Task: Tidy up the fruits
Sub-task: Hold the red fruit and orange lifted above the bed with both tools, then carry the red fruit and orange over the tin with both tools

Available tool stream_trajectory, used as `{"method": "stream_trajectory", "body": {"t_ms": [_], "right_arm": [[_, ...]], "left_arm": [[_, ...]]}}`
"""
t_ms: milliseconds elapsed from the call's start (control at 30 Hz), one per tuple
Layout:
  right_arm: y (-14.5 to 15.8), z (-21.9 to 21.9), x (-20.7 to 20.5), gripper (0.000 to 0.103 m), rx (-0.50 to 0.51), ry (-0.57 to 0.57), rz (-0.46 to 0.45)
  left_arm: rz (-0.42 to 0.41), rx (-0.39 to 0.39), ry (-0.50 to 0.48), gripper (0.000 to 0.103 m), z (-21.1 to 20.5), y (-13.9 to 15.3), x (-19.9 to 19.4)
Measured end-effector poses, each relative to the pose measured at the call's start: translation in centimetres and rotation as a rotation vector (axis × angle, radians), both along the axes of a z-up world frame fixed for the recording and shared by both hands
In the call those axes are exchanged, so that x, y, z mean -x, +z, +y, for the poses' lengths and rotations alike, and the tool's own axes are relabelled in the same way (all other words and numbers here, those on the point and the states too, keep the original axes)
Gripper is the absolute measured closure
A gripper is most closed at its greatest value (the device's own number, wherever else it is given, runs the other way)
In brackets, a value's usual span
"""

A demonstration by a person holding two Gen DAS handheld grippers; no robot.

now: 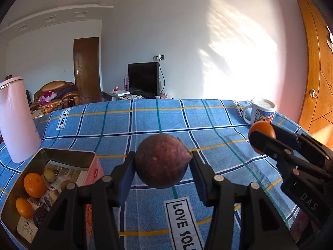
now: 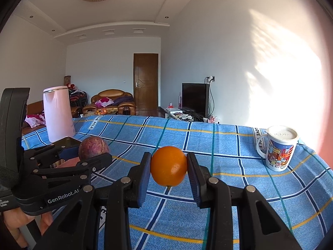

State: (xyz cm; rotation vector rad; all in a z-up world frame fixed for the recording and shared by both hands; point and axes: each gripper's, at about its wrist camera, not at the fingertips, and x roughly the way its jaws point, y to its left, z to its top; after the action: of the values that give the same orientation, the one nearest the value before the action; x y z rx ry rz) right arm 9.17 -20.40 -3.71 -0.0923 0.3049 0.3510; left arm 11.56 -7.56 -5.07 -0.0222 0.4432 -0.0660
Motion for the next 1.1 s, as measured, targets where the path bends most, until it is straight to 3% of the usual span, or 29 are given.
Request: {"method": "stream_trajectory", "body": {"t_ms": [567,1100], "right_arm": [[0.5,3.7,0.5,0.067,-0.008,0.080,0.036],[1.8,11.0,0.8,0.067,0.017,0.218,0.032]], "left_arm": [[0.028,0.009,0.047,0.050,3.5,-0.3,1.3],[0.017,-0.001,0.167,0.050,10.8,1.5,4.5]]}}
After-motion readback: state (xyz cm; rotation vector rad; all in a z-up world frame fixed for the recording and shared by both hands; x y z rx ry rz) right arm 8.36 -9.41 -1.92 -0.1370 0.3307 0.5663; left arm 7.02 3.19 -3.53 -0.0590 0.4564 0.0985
